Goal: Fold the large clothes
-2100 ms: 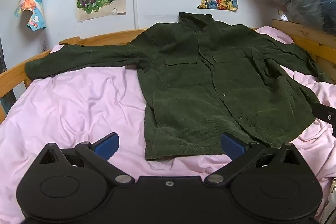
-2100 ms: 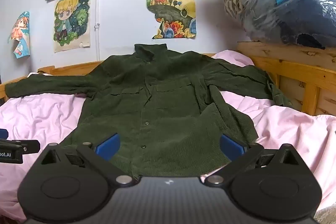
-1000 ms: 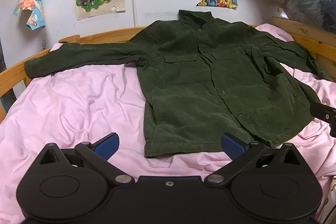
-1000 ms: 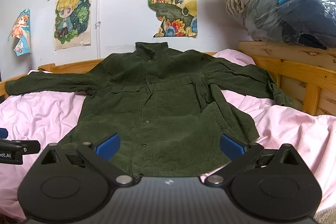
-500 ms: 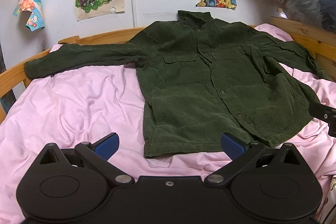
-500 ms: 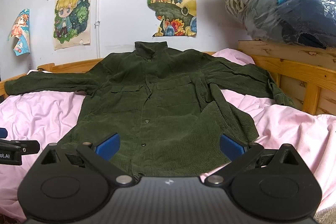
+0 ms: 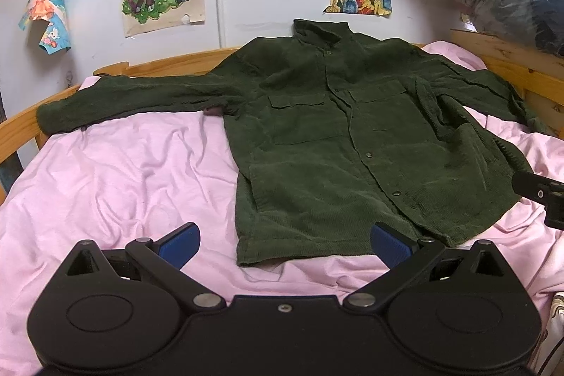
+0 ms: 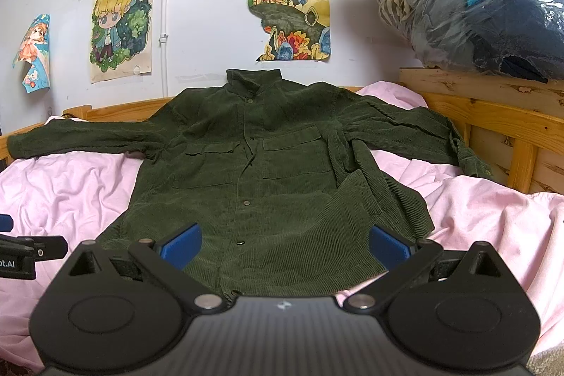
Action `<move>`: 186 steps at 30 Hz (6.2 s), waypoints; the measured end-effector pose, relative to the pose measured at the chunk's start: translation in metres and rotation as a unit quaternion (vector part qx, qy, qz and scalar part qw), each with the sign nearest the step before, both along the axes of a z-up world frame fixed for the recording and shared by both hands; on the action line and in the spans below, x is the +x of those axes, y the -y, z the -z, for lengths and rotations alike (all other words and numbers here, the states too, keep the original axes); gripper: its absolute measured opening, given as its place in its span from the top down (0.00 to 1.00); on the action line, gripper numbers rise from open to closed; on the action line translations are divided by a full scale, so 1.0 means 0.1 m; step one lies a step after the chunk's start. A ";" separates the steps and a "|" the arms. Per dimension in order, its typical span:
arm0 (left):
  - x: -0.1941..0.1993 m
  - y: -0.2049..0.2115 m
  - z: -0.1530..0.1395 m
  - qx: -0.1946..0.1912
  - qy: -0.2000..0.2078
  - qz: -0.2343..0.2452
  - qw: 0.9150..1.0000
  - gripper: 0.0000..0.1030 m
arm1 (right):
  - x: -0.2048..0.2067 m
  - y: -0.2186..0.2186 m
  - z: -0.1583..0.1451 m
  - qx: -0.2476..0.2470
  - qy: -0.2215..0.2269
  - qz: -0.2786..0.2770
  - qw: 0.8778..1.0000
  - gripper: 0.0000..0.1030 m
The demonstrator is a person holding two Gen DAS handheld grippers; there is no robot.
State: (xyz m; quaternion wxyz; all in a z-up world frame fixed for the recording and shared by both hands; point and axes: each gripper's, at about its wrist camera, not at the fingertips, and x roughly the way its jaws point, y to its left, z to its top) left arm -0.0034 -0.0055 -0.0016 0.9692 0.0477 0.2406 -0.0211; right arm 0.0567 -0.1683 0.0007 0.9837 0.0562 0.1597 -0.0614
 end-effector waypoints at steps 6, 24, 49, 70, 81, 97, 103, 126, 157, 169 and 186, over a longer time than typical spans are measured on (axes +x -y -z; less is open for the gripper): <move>0.00 0.00 0.00 0.001 0.000 0.000 1.000 0.00 | 0.00 0.00 0.00 0.000 0.000 0.001 1.000 0.00; -0.01 0.01 0.01 0.007 0.006 0.002 1.000 0.00 | 0.00 -0.01 0.00 -0.001 -0.001 0.001 1.000 0.00; 0.87 0.25 -0.40 0.047 -0.105 0.062 0.991 0.00 | 0.59 0.85 -0.67 0.042 -0.094 0.097 0.990 0.00; 2.59 0.46 -0.30 0.050 -0.154 0.091 0.983 0.00 | 1.71 2.52 0.15 0.000 -0.136 0.247 0.959 0.00; 2.71 -0.04 -0.14 0.045 -0.157 0.050 0.985 0.00 | 2.21 2.97 0.42 0.008 -0.182 0.281 0.942 0.63; 2.51 -0.37 -0.37 0.003 -0.145 0.011 0.989 0.00 | 2.22 1.48 -1.64 -0.022 0.051 0.041 0.998 0.90; 2.51 -0.41 -0.37 0.009 -0.142 0.023 0.990 0.00 | 2.92 0.04 -1.70 -0.064 0.081 -0.142 0.984 0.91; 3.73 -0.68 0.14 -0.024 -0.081 0.057 0.995 0.00 | 4.32 1.08 -0.13 -0.001 -0.019 0.002 1.000 0.01; 4.46 -0.37 0.48 -0.015 -0.075 0.000 0.997 0.00 | 4.58 1.75 -0.58 0.025 -0.099 0.014 0.995 0.25; 4.44 -0.36 0.51 -0.015 -0.071 -0.005 0.997 0.00 | 5.08 1.24 -0.45 -0.233 -0.163 -0.094 0.954 0.68; 4.59 -0.18 0.48 0.007 -0.054 0.013 0.998 0.00 | 5.21 1.61 -0.58 -0.162 -0.141 -0.003 0.977 0.25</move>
